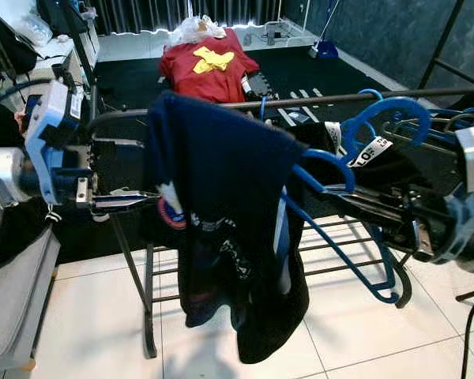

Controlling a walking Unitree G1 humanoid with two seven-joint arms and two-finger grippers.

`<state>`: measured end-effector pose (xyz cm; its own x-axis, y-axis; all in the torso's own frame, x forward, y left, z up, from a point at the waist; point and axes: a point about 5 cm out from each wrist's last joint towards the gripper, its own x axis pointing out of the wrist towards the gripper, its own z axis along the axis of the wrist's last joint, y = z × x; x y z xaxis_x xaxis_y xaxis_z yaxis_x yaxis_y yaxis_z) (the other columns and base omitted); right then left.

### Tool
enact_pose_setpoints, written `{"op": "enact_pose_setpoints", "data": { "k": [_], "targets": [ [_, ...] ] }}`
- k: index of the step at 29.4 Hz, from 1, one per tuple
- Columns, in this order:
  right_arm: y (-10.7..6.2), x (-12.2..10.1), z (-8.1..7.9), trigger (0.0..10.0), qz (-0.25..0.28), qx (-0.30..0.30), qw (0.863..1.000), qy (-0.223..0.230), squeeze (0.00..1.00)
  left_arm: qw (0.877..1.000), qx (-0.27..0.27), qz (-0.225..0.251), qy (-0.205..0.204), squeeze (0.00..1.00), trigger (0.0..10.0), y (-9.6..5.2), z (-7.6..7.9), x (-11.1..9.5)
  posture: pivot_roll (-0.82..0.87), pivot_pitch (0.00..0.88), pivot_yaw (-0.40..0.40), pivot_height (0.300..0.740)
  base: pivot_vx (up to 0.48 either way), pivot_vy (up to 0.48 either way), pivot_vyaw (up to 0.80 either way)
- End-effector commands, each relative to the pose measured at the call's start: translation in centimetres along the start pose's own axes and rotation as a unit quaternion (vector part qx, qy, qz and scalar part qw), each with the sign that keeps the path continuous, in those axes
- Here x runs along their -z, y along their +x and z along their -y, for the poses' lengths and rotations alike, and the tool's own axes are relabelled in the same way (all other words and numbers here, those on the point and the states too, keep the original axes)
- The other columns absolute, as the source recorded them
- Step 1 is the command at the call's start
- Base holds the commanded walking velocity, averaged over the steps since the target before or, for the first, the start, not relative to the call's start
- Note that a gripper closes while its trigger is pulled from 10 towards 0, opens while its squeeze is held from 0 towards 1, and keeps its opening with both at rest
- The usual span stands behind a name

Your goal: Hang hanger

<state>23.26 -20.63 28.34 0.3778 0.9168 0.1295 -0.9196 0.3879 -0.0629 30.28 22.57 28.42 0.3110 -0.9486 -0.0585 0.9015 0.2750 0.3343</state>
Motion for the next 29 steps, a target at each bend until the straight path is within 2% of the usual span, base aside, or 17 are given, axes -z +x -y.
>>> {"op": "enact_pose_setpoints", "data": {
  "k": [1, 2, 3, 4, 5, 6, 7, 17, 18, 19, 20, 23, 24, 28, 29],
  "targets": [
    [0.1, -0.9, -0.5, 0.0, 0.012, -0.013, 1.0, -0.017, 0.0, 1.0, -0.01, -0.004, -0.014, 1.0, 10.0, 0.3, 0.1, 0.7, -0.02, 0.037, -0.003, 0.74, 0.0, 0.0, 0.0],
    [0.1, -1.0, -0.6, 0.0, 0.013, -0.014, 1.0, -0.017, 0.0, 1.0, -0.022, 0.002, -0.02, 0.5, 10.0, 0.9, 0.0, 0.9, -0.02, 0.037, -0.003, 0.74, 0.0, 0.0, 0.0],
    [0.1, -1.0, -0.6, 0.0, 0.013, -0.014, 1.0, -0.017, 0.0, 1.0, -0.022, 0.002, -0.02, 0.5, 10.0, 0.9, 0.0, 0.9, -0.02, 0.037, -0.003, 0.74, 0.0, 0.0, 0.0],
    [0.1, -1.0, -0.6, 0.0, 0.014, -0.015, 1.0, -0.016, 0.0, 0.999, -0.035, 0.015, -0.028, 0.31, 10.0, 1.5, -0.1, 1.2, -0.02, 0.032, -0.001, 0.74, 0.0, 0.0, 0.0],
    [0.1, -1.0, -0.6, 0.0, 0.015, -0.015, 1.0, -0.016, 0.0, 0.998, -0.042, 0.023, -0.036, 0.22, 9.4, 2.0, 0.0, 1.5, -0.02, 0.032, -0.001, 0.74, 0.0, 0.0, 0.0],
    [0.1, -1.0, -0.6, 0.0, 0.015, -0.015, 1.0, -0.016, 0.0, 0.998, -0.042, 0.023, -0.036, 0.22, 9.4, 2.0, 0.0, 1.5, -0.02, 0.032, -0.001, 0.74, 0.0, 0.0, 0.0],
    [0.1, -1.0, -0.7, 0.0, 0.016, -0.015, 1.0, -0.015, 0.0, 0.997, -0.052, 0.032, -0.047, 0.0, 3.9, 2.8, 0.2, 2.3, -0.02, 0.03, 0.0, 0.74, 0.0, 0.0, 0.0],
    [0.1, -1.0, -0.7, 0.0, 0.016, -0.015, 1.0, -0.015, 0.0, 0.997, -0.053, 0.035, -0.05, 0.0, 3.9, 3.0, 0.3, 2.5, -0.02, 0.03, 0.0, 0.74, 0.0, 0.0, 0.0],
    [-0.1, -1.0, -0.5, 0.0, 0.015, -0.007, 1.0, -0.016, 0.0, 0.995, -0.077, 0.041, -0.046, 0.0, 0.0, 2.7, -0.3, 2.4, -0.02, 0.031, 0.0, 0.74, 0.0, 0.0, 0.0],
    [-0.1, -1.0, -0.5, 0.0, 0.015, -0.007, 1.0, -0.016, 0.0, 0.995, -0.077, 0.041, -0.046, 0.0, 0.0, 2.7, -0.3, 2.4, -0.02, 0.031, 0.0, 0.74, 0.0, 0.0, 0.0],
    [-0.4, -0.8, -0.3, 0.0, 0.013, 0.008, 1.0, -0.014, 0.0, 0.991, -0.121, 0.046, -0.041, 0.0, 0.0, 1.6, -1.4, 2.1, -0.02, 0.034, 0.001, 0.74, 0.0, 0.0, 0.0],
    [-0.6, -0.7, -0.2, 0.0, 0.011, 0.019, 1.0, -0.013, 0.0, 0.986, -0.153, 0.05, -0.037, 0.0, 0.0, 0.8, -2.1, 2.0, -0.02, 0.034, 0.001, 0.74, 0.0, 0.0, 0.0],
    [-0.9, -0.5, -0.1, 0.0, 0.01, 0.028, 1.0, -0.01, 0.0, 0.98, -0.192, 0.049, -0.035, 0.0, 0.0, -0.3, -2.9, 1.9, -0.02, 0.037, 0.001, 0.74, 0.0, 0.0, 0.0],
    [-1.1, -0.4, 0.0, 0.0, 0.009, 0.035, 0.999, -0.007, 0.0, 0.973, -0.225, 0.045, -0.035, 0.0, 0.0, -1.1, -3.4, 2.0, -0.02, 0.037, 0.001, 0.74, 0.0, 0.0, 0.0],
    [-1.4, 0.1, 0.1, 0.0, -0.001, 0.048, 0.999, -0.001, 0.0, 0.963, -0.262, 0.047, -0.034, 0.0, 0.0, -2.1, -3.9, 1.9, -0.02, 0.043, -0.002, 0.74, 0.0, 0.0, 0.0]
  ]
}}
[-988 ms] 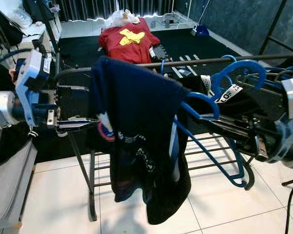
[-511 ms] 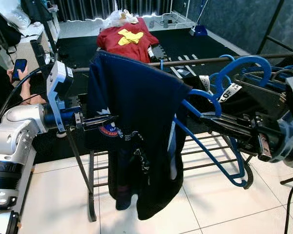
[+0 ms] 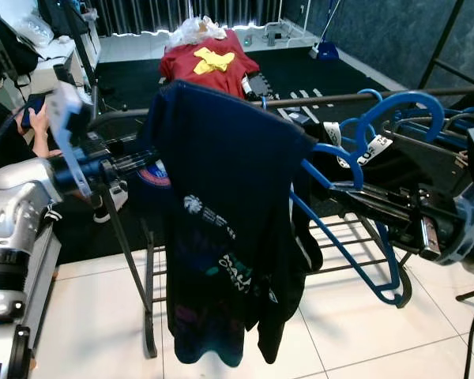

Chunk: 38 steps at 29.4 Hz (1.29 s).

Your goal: Hang hanger

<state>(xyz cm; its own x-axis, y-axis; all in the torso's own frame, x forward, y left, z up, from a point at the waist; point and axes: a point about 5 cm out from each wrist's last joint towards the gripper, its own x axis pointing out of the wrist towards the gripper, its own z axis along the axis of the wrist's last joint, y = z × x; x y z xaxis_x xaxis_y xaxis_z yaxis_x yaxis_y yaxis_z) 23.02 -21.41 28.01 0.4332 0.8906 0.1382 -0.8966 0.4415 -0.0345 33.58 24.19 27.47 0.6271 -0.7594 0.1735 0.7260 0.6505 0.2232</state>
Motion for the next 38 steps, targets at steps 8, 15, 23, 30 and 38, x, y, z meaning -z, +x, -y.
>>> {"op": "enact_pose_setpoints", "data": {
  "k": [8, 15, 23, 30, 38],
  "targets": [
    [-1.7, 1.9, 1.4, 0.0, -0.052, 0.084, 0.995, 0.01, 0.0, 0.978, -0.209, 0.016, 0.008, 0.0, 0.0, -3.5, -4.5, -1.0, -0.02, 0.047, -0.007, 0.74, 0.0, 0.0, 0.0],
    [-1.9, 2.8, 1.6, 0.0, -0.068, 0.103, 0.992, 0.023, 0.0, 0.964, -0.264, 0.035, -0.003, 0.0, 0.0, -4.1, -5.6, -1.1, -0.02, 0.049, -0.007, 0.74, 0.0, 0.0, 0.0],
    [-1.1, 1.5, 0.4, 0.0, -0.012, 0.045, 0.999, 0.026, 0.0, 0.995, -0.07, 0.05, -0.044, 1.0, 10.0, -1.7, -1.8, 0.0, -0.02, 0.051, -0.004, 0.74, 0.0, 0.0, 0.0],
    [-0.8, 0.4, -0.1, 0.0, 0.016, 0.01, 1.0, 0.025, 0.0, 0.996, 0.054, 0.049, -0.055, 1.0, 10.0, -1.8, 0.7, 0.0, -0.03, 0.051, -0.004, 0.74, 0.0, 0.0, 0.0],
    [-0.2, 0.1, -0.6, 0.0, 0.029, -0.021, 0.999, 0.032, 0.0, 0.997, 0.062, 0.035, -0.024, 1.0, 10.0, -1.8, 0.8, -0.1, -0.02, 0.051, -0.007, 0.74, 0.0, 0.0, 0.0]
  ]
}}
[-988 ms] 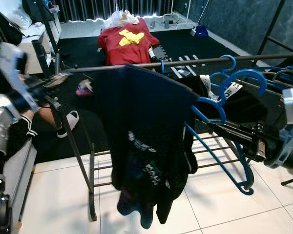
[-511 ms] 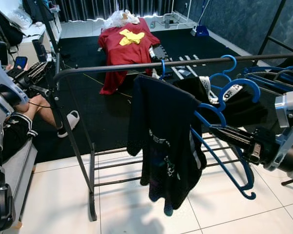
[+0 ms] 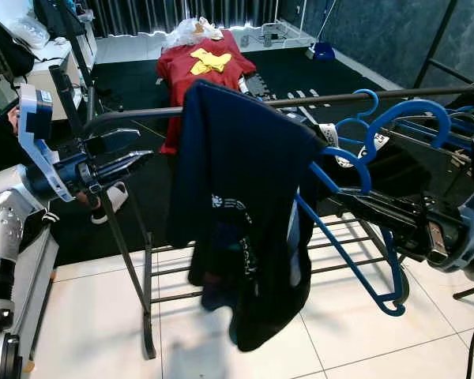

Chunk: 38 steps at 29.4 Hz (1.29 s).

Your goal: Hang hanger

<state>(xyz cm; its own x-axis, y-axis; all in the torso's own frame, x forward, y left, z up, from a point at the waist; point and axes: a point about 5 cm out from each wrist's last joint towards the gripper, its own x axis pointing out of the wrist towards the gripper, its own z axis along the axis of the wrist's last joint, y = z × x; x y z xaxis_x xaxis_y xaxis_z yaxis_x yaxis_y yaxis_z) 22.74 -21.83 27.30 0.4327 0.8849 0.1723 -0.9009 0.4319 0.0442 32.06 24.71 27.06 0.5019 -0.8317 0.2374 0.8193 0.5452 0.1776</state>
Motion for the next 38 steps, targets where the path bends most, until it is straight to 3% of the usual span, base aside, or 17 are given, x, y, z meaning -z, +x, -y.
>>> {"op": "enact_pose_setpoints", "data": {
  "k": [1, 7, 15, 16, 20, 33, 38],
  "targets": [
    [0.5, -0.5, -0.6, 0.0, 0.011, -0.026, 1.0, -0.006, 0.0, 1.0, -0.005, -0.01, 0.016, 1.0, 10.0, -0.3, 0.0, -0.2, -0.02, 0.051, -0.007, 0.74, 0.0, 0.0, 0.0],
    [0.5, -0.5, -0.7, 0.0, 0.013, -0.031, 0.999, -0.003, 0.0, 1.0, 0.006, -0.021, 0.016, 1.0, 10.0, -0.2, 0.5, 0.0, -0.02, 0.052, -0.009, 0.74, 0.0, 0.0, 0.0],
    [0.8, -0.8, -0.9, 0.0, 0.018, -0.044, 0.999, 0.001, 0.0, 0.996, 0.077, -0.036, -0.024, 1.0, 10.0, 1.4, 3.0, 1.5, -0.02, 0.049, -0.01, 0.74, 0.0, 0.0, 0.0],
    [0.9, -0.8, -0.9, 0.0, 0.017, -0.046, 0.999, 0.001, 0.0, 0.994, 0.099, -0.038, -0.036, 0.0, 10.0, 1.7, 3.7, 1.9, -0.02, 0.047, -0.01, 0.74, 0.0, 0.0, 0.0],
    [0.9, -0.7, -1.0, 0.0, 0.015, -0.047, 0.999, 0.002, 0.0, 0.988, 0.138, -0.039, -0.058, 0.0, 10.0, 2.2, 4.9, 2.3, -0.03, 0.044, -0.01, 0.74, 0.0, 0.0, 0.0],
    [0.8, -0.5, -1.0, 0.0, 0.008, -0.045, 0.999, 0.006, 0.0, 0.989, 0.129, -0.017, -0.074, 0.0, 10.0, 2.0, 4.4, 1.6, -0.03, 0.04, -0.006, 0.74, 0.0, 0.0, 0.0],
    [0.9, -0.5, -1.1, 0.0, 0.01, -0.048, 0.999, 0.007, 0.0, 0.988, 0.132, -0.022, -0.074, 0.0, 10.0, 3.5, 5.6, 2.5, -0.02, 0.047, -0.009, 0.74, 0.0, 0.0, 0.0]
  ]
}}
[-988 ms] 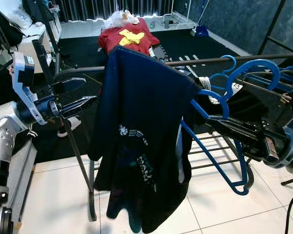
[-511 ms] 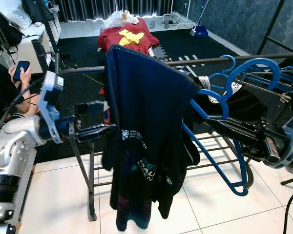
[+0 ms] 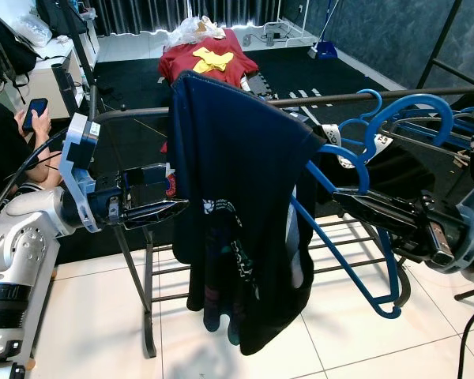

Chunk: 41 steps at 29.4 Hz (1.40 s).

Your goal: Hang hanger

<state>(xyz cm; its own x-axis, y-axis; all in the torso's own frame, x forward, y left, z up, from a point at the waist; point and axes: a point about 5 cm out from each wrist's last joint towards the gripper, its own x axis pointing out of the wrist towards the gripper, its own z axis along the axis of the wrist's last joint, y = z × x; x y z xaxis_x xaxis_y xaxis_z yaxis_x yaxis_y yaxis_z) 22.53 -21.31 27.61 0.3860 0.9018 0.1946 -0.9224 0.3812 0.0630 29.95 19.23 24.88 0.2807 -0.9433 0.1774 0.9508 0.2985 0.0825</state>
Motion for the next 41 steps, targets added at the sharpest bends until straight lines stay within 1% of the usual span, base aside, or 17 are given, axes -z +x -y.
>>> {"op": "enact_pose_setpoints", "data": {
  "k": [1, 4, 5, 8, 10, 11, 18, 19, 20, 22, 23, 24, 25, 29, 34, 37, 41],
  "targets": [
    [0.5, -0.3, -0.6, 0.0, 0.0, -0.023, 1.0, -0.007, 0.0, 1.0, 0.004, -0.009, 0.001, 0.0, 10.0, 0.6, 0.3, 0.5, -0.02, 0.047, -0.009, 0.74, 0.0, 0.0, 0.0],
    [0.6, -0.4, -0.6, 0.0, 0.002, -0.025, 1.0, -0.007, 0.0, 1.0, 0.013, -0.009, -0.004, 0.0, 10.0, 2.5, 1.0, 1.3, -0.02, 0.048, -0.011, 0.74, 0.0, 0.0, 0.0],
    [0.6, -0.4, -0.6, 0.0, 0.002, -0.025, 1.0, -0.007, 0.0, 1.0, 0.013, -0.009, -0.004, 0.0, 10.0, 2.5, 1.0, 1.3, -0.02, 0.048, -0.011, 0.74, 0.0, 0.0, 0.0],
    [0.6, -0.4, -0.6, 0.0, 0.002, -0.023, 1.0, -0.007, 0.0, 1.0, 0.012, -0.016, 0.0, 0.0, 10.0, 3.5, 1.1, 1.7, -0.02, 0.049, -0.009, 0.74, 0.0, 0.0, 0.0],
    [0.5, -0.4, -0.6, 0.0, 0.002, -0.022, 1.0, -0.007, 0.0, 1.0, 0.011, -0.016, 0.001, 0.0, 9.8, 3.6, 1.1, 1.8, -0.03, 0.049, -0.008, 0.74, 0.0, 0.0, 0.0],
    [0.5, -0.4, -0.6, 0.0, 0.003, -0.021, 1.0, -0.008, 0.0, 1.0, 0.01, -0.016, 0.002, 0.0, 0.0, 3.7, 1.0, 1.7, -0.03, 0.049, -0.008, 0.74, 0.0, 0.0, 0.0],
    [0.5, -0.4, -0.6, 0.0, 0.003, -0.019, 1.0, -0.008, 0.0, 1.0, 0.001, -0.021, 0.01, 0.0, 0.0, 3.2, 0.6, 1.4, -0.03, 0.05, -0.007, 0.74, 0.0, 0.0, 0.0],
    [0.4, -0.5, -0.6, 0.0, 0.002, -0.017, 1.0, -0.009, 0.0, 0.999, -0.009, -0.027, 0.016, 0.0, 0.0, 2.7, 0.3, 1.2, -0.03, 0.05, -0.007, 0.74, 0.0, 0.0, 0.0],
    [0.4, -0.5, -0.6, 0.0, 0.002, -0.017, 1.0, -0.009, 0.0, 0.999, -0.009, -0.027, 0.016, 0.0, 0.0, 2.7, 0.3, 1.2, -0.03, 0.05, -0.007, 0.74, 0.0, 0.0, 0.0],
    [0.2, -0.6, -0.5, 0.0, 0.002, -0.013, 1.0, -0.011, 0.0, 0.998, -0.036, -0.037, 0.029, 0.0, 0.0, 1.3, -0.5, 0.6, -0.02, 0.051, -0.008, 0.74, 0.0, 0.0, 0.0],
    [0.2, -0.6, -0.5, 0.0, 0.002, -0.013, 1.0, -0.011, 0.0, 0.998, -0.036, -0.037, 0.029, 0.0, 0.0, 1.3, -0.5, 0.6, -0.02, 0.051, -0.008, 0.74, 0.0, 0.0, 0.0],
    [0.1, -0.6, -0.5, 0.0, 0.002, -0.011, 1.0, -0.012, 0.0, 0.997, -0.05, -0.041, 0.036, 0.0, 0.0, 0.6, -0.8, 0.4, -0.02, 0.051, -0.009, 0.74, 0.0, 0.0, 0.0],
    [0.1, -0.6, -0.5, 0.0, 0.002, -0.011, 1.0, -0.012, 0.0, 0.997, -0.05, -0.041, 0.036, 0.0, 0.0, 0.6, -0.8, 0.4, -0.02, 0.051, -0.009, 0.74, 0.0, 0.0, 0.0],
    [-0.1, -0.5, -0.3, 0.0, -0.004, -0.002, 1.0, -0.012, 0.0, 0.992, -0.107, -0.044, 0.049, 0.0, 0.0, -1.5, -2.1, -0.1, -0.02, 0.052, -0.011, 0.74, 0.0, 0.0, 0.0],
    [-0.6, -0.2, -0.1, 0.0, -0.021, 0.017, 1.0, -0.009, 0.0, 0.984, -0.166, -0.033, 0.059, 0.0, 0.0, -2.9, -3.4, -0.5, -0.03, 0.054, -0.012, 0.74, 0.0, 0.0, 0.0],
    [-0.7, 0.0, 0.0, 0.0, -0.027, 0.022, 0.999, -0.007, 0.0, 0.981, -0.183, -0.026, 0.064, 0.0, 0.0, -3.3, -3.7, -0.8, -0.03, 0.054, -0.012, 0.74, 0.0, 0.0, 0.0],
    [-1.2, 1.0, 0.3, 0.0, -0.056, 0.044, 0.997, 0.004, 0.0, 0.97, -0.228, -0.016, 0.078, 0.0, 0.0, -4.3, -4.7, -1.5, -0.03, 0.055, -0.014, 0.74, 0.0, 0.0, 0.0]
  ]
}}
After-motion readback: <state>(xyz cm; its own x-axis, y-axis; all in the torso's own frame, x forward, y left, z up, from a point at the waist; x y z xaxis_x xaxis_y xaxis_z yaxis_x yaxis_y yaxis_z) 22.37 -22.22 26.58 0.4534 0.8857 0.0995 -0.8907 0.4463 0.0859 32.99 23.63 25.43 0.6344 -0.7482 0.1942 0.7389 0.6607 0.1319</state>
